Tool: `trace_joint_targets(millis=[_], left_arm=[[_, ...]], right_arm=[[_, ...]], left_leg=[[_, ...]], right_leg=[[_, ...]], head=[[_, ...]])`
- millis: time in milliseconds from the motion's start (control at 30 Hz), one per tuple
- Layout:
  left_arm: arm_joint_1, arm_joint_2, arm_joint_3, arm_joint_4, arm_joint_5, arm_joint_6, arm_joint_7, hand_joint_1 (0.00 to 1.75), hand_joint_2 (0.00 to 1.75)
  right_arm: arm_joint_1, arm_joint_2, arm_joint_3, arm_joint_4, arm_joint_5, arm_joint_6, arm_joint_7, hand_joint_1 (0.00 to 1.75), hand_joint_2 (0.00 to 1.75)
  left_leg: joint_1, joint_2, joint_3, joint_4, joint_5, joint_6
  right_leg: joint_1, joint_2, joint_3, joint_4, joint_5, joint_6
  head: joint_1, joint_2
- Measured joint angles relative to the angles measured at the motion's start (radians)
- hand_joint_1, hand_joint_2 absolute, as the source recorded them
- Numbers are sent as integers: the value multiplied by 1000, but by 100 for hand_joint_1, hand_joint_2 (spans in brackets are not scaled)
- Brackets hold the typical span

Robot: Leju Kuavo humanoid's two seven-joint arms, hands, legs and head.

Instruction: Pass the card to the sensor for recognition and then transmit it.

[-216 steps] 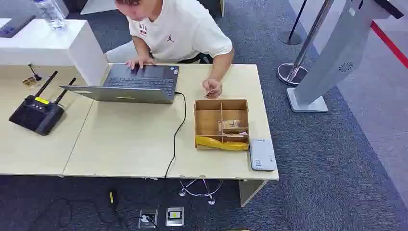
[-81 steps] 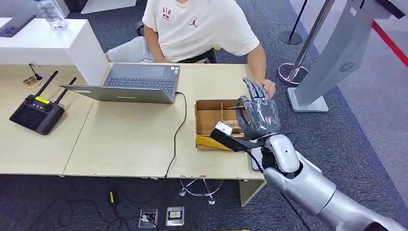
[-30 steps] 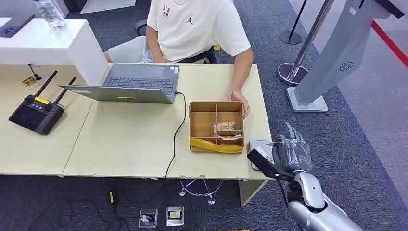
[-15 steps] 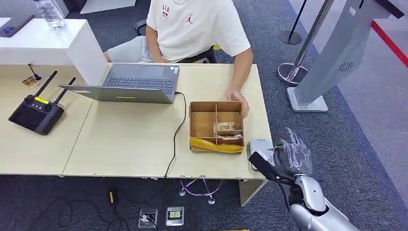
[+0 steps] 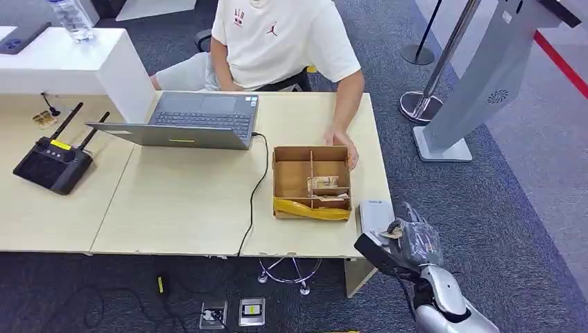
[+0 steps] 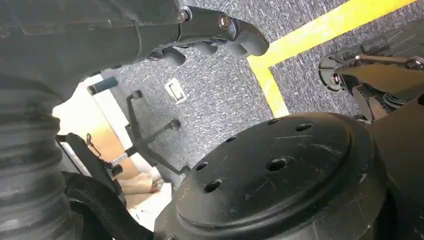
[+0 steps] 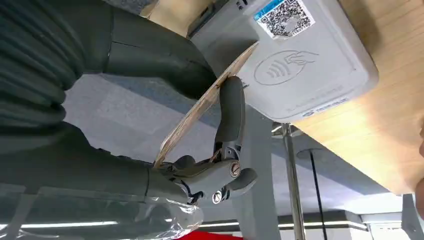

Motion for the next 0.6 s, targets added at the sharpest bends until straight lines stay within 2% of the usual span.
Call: trace_joint_targets(millis=[600], left_arm=[[-2, 0, 0, 0, -8, 0, 12, 0, 175]], right_arm=[[2, 21, -1, 3, 8, -3, -8, 175, 175]], left_leg=[[0, 0, 1, 0, 0, 0]], right_leg=[[0, 0, 1, 0, 0, 0]], head=[[0, 0]])
